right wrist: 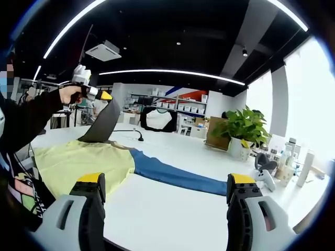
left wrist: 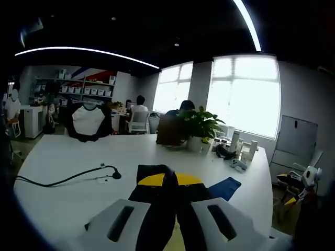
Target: Fold the garment on the visible template until the final outline fits inside the template.
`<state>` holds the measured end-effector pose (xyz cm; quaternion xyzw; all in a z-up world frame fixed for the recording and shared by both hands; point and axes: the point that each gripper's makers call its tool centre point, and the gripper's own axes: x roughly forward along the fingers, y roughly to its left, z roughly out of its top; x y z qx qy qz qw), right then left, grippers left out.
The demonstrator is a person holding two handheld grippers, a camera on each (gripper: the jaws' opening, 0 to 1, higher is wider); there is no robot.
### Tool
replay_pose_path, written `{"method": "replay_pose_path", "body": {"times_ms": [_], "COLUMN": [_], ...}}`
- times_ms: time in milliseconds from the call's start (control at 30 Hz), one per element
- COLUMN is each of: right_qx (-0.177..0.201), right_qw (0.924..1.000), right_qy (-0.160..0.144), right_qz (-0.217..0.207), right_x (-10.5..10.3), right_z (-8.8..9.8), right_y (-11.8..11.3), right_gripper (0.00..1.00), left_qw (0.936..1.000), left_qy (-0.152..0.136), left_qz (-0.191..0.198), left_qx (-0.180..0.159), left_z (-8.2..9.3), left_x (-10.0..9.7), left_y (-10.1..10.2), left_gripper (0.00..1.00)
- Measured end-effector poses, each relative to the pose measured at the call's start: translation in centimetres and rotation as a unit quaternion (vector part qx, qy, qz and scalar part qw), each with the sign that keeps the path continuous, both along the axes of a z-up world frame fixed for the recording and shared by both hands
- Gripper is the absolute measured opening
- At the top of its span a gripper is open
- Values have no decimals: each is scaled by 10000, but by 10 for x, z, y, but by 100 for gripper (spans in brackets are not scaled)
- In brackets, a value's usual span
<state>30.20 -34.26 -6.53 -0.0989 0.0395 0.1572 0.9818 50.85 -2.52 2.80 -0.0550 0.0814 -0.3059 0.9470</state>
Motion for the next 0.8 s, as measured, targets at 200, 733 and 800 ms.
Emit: {"method": "replay_pose_path", "body": {"times_ms": [200,733,800], "right_qx": [23,47,46], "right_qw": [10000,9999,9999], "right_qy": [26,85,101], "right_qz": [40,-44,-45], "right_x": [2,-2,-3], "right_z": [-1,-5,-6], "right_y": [2,-5,-6], "right_gripper": [99,99,99], "left_qw": [9997,9967,9960], "left_qy": [164,594,659], "left_qz": [-171,-471,-519], "left_qx": [54,286,312], "left_z": [-24,-92,-101], "left_x": [0,-4,-7], "left_y": [-23,-77,-83], "left_gripper": [5,5,5]}}
